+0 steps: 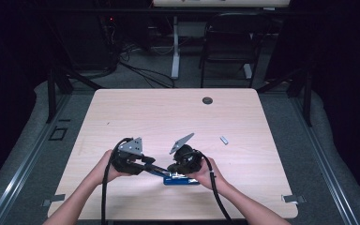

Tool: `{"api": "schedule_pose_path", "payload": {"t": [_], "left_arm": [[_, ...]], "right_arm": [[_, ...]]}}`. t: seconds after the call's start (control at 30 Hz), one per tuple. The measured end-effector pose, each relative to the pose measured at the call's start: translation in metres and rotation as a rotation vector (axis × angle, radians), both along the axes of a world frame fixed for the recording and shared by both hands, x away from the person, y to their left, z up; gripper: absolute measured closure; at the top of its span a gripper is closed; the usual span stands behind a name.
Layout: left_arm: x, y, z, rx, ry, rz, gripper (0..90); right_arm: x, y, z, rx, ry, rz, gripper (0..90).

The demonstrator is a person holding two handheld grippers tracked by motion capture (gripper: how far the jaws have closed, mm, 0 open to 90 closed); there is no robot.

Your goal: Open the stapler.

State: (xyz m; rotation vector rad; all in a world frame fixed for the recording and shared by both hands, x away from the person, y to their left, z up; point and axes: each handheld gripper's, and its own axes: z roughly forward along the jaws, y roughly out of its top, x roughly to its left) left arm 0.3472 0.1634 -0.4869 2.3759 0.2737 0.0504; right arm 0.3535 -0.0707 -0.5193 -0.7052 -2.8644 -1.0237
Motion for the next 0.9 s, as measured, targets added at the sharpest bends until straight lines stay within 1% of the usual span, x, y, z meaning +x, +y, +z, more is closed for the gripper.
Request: {"api": "schedule_pose_path", "payload": {"t": [0.1,0.17,0.23,0.27,0.3,0.37,0.4,0.47,0.53,0.63,0.67,0.8,0.87,0.9], "left_arm": [[-0.001,0.0,0.0,-0.001,-0.004,0.002,69.9],[-0.001,0.0,-0.001,0.008,-0.005,0.004,69.9],[-0.001,0.001,-0.002,0.007,-0.004,0.006,69.8],[-0.001,0.001,-0.003,0.009,-0.004,0.007,69.7],[-0.001,0.002,-0.003,0.013,-0.002,0.009,69.6],[-0.001,0.002,-0.004,0.003,-0.006,0.016,69.6],[-0.001,0.001,-0.004,0.004,-0.007,0.016,69.5],[-0.001,0.001,-0.004,0.013,-0.007,0.012,69.5],[-0.001,0.002,-0.004,0.011,-0.005,0.014,69.4],[-0.002,0.002,-0.006,0.01,-0.009,0.02,69.4],[-0.001,0.003,-0.005,0.015,0.0,0.012,69.3],[-0.001,0.004,-0.007,0.012,0.003,0.012,69.3],[-0.001,0.004,-0.007,0.02,0.012,0.012,69.5],[0.0,0.005,-0.008,0.017,0.014,0.015,69.4]], "right_arm": [[0.002,-0.009,0.003,-0.009,-0.011,-0.017,89.6],[0.005,-0.016,0.005,-0.018,-0.018,-0.025,89.5],[0.006,-0.021,0.006,-0.021,-0.016,-0.035,89.2],[0.007,-0.025,0.007,-0.036,-0.018,-0.033,89.1],[0.007,-0.028,0.007,-0.038,-0.022,-0.036,89.1],[0.008,-0.037,0.007,-0.059,-0.026,-0.041,89.1],[0.008,-0.04,0.007,-0.072,-0.027,-0.04,89.0],[0.009,-0.05,0.006,-0.084,-0.01,-0.057,88.8],[0.009,-0.059,0.004,-0.107,0.002,-0.07,88.0],[0.009,-0.069,0.003,-0.115,0.007,-0.087,87.3],[0.008,-0.072,0.003,-0.11,0.011,-0.096,87.1],[0.007,-0.076,0.004,-0.116,0.016,-0.098,86.0],[0.006,-0.078,0.002,-0.12,0.02,-0.096,85.5],[0.006,-0.078,0.001,-0.124,0.023,-0.097,85.4]]}}
